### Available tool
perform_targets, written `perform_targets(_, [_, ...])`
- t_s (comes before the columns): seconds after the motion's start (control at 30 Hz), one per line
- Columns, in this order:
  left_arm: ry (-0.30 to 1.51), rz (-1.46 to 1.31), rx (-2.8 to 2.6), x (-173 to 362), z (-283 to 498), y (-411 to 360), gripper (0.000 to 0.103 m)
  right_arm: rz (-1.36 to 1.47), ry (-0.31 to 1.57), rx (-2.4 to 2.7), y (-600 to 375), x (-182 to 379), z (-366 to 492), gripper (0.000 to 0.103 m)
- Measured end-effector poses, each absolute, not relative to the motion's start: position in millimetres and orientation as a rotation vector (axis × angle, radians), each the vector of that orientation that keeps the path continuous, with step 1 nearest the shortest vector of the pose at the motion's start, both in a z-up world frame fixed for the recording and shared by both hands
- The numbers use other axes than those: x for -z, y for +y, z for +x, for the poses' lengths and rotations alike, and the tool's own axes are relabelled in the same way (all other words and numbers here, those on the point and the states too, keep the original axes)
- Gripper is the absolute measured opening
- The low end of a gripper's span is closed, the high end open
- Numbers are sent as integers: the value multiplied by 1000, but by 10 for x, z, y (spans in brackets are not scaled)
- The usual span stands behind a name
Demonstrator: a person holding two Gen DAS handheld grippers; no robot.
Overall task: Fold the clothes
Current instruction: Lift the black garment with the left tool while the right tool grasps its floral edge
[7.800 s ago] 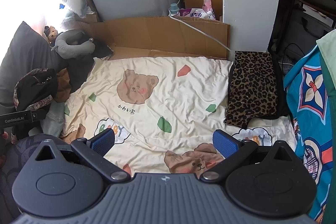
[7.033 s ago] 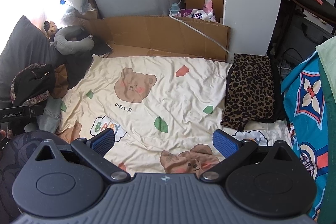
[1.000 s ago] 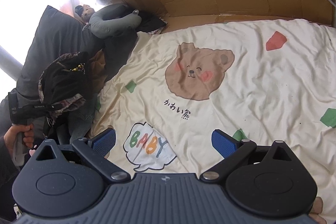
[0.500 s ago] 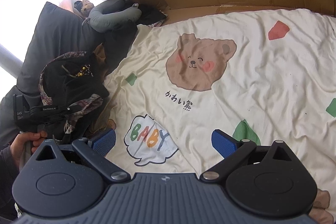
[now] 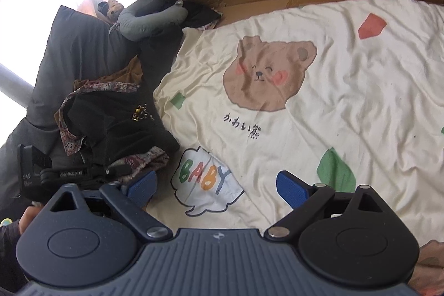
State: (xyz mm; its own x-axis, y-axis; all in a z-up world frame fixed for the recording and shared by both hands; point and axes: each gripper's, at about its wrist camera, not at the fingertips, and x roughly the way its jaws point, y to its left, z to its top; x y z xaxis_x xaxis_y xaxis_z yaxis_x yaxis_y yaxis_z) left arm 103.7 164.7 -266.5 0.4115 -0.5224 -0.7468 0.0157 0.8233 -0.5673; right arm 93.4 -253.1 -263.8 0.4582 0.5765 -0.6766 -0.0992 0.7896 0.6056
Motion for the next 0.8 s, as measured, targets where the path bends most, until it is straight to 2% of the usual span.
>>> perform_targets(0.23, [1172,-438,389,2639,702,1776,9,528,1044,-482,-2377,2668,1024,93])
perform_targets(0.47, [1229,-405,250,2726,439,2213,10,509,1111,-575,-1960,2918,1155,83])
perform_targets(0.63, [1232,-422,193,2770,519,2438,10,529,1167,-639,-1647,3170,1228,78])
perform_targets(0.8, [1208,-463,153,2831,722,2342,10,572,1206,-691,-1332,3425,1338,75])
